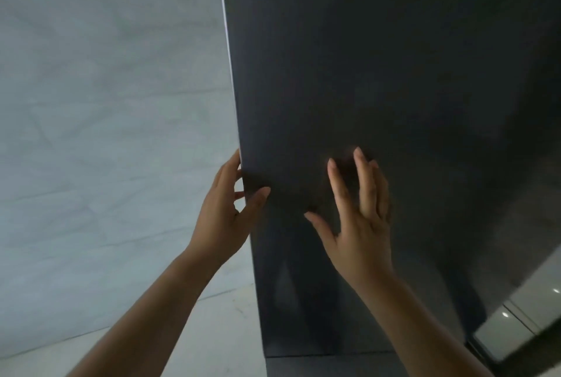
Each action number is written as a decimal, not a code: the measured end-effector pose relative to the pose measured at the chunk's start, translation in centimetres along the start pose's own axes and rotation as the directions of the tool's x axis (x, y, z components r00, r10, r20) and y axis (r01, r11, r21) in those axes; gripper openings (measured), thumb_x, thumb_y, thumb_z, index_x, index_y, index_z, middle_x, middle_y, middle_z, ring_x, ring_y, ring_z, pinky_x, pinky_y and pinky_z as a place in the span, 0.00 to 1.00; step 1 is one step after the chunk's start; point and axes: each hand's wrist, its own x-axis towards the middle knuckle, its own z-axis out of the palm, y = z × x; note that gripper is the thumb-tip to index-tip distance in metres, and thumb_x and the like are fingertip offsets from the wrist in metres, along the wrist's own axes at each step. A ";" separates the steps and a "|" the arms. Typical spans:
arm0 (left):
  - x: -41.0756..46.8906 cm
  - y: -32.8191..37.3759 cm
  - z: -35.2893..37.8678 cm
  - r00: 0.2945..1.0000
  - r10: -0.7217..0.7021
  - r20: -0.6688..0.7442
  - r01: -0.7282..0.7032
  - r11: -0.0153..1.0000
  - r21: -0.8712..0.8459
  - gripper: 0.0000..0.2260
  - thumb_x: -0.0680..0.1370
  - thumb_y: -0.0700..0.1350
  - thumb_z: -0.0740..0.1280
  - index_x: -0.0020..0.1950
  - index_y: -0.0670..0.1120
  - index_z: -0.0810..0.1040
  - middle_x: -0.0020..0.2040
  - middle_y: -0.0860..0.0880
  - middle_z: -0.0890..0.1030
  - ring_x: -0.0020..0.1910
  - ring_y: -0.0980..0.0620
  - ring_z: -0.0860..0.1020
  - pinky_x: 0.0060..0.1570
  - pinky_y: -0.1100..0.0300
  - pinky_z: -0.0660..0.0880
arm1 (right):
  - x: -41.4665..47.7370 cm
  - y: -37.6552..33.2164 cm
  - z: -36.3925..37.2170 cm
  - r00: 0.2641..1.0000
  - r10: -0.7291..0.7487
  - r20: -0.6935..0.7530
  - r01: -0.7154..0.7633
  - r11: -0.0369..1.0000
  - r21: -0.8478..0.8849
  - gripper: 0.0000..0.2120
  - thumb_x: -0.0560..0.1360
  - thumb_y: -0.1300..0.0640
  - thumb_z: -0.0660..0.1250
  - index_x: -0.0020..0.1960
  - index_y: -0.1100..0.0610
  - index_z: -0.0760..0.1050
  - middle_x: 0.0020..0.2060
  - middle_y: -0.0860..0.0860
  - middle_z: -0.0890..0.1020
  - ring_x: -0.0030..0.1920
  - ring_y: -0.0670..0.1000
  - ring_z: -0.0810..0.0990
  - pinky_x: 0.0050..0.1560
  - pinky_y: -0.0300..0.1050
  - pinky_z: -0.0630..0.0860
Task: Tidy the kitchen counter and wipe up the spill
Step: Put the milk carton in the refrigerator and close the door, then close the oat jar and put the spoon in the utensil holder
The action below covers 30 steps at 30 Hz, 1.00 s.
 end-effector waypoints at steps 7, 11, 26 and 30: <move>0.9 -0.5 1.7 0.989 -0.049 -0.137 0.053 0.998 0.024 0.21 0.76 0.46 0.64 0.68 0.57 0.64 0.59 0.63 0.74 0.57 0.64 0.74 0.51 0.71 0.74 | 0.7 2.0 2.2 0.992 -0.115 -0.053 0.119 0.990 0.070 0.31 0.74 0.46 0.66 0.73 0.47 0.58 0.74 0.55 0.54 0.74 0.58 0.50 0.73 0.56 0.47; -0.9 -0.2 2.7 0.971 -0.104 -0.216 0.129 0.986 0.104 0.22 0.76 0.51 0.62 0.70 0.55 0.63 0.62 0.61 0.73 0.60 0.64 0.73 0.56 0.64 0.72 | 0.7 2.4 1.9 0.983 -0.177 -0.056 0.185 0.962 0.202 0.30 0.74 0.44 0.66 0.72 0.50 0.62 0.73 0.55 0.56 0.74 0.59 0.51 0.73 0.54 0.47; -29.3 0.5 9.4 0.487 -0.787 -0.379 0.757 0.597 -0.266 0.16 0.73 0.60 0.62 0.56 0.56 0.78 0.51 0.58 0.83 0.52 0.61 0.79 0.48 0.66 0.73 | -16.9 1.8 0.9 0.426 -0.554 0.715 -0.361 0.621 0.696 0.22 0.76 0.42 0.55 0.62 0.54 0.71 0.59 0.46 0.74 0.62 0.43 0.70 0.63 0.39 0.68; -35.9 2.0 8.9 0.319 -0.870 -0.375 0.830 0.448 -0.333 0.16 0.72 0.62 0.60 0.56 0.59 0.77 0.52 0.60 0.82 0.54 0.60 0.79 0.50 0.66 0.73 | -19.6 -0.1 1.2 0.181 -0.677 0.713 -0.371 0.625 0.687 0.20 0.76 0.42 0.55 0.62 0.52 0.71 0.59 0.42 0.72 0.61 0.39 0.69 0.62 0.32 0.65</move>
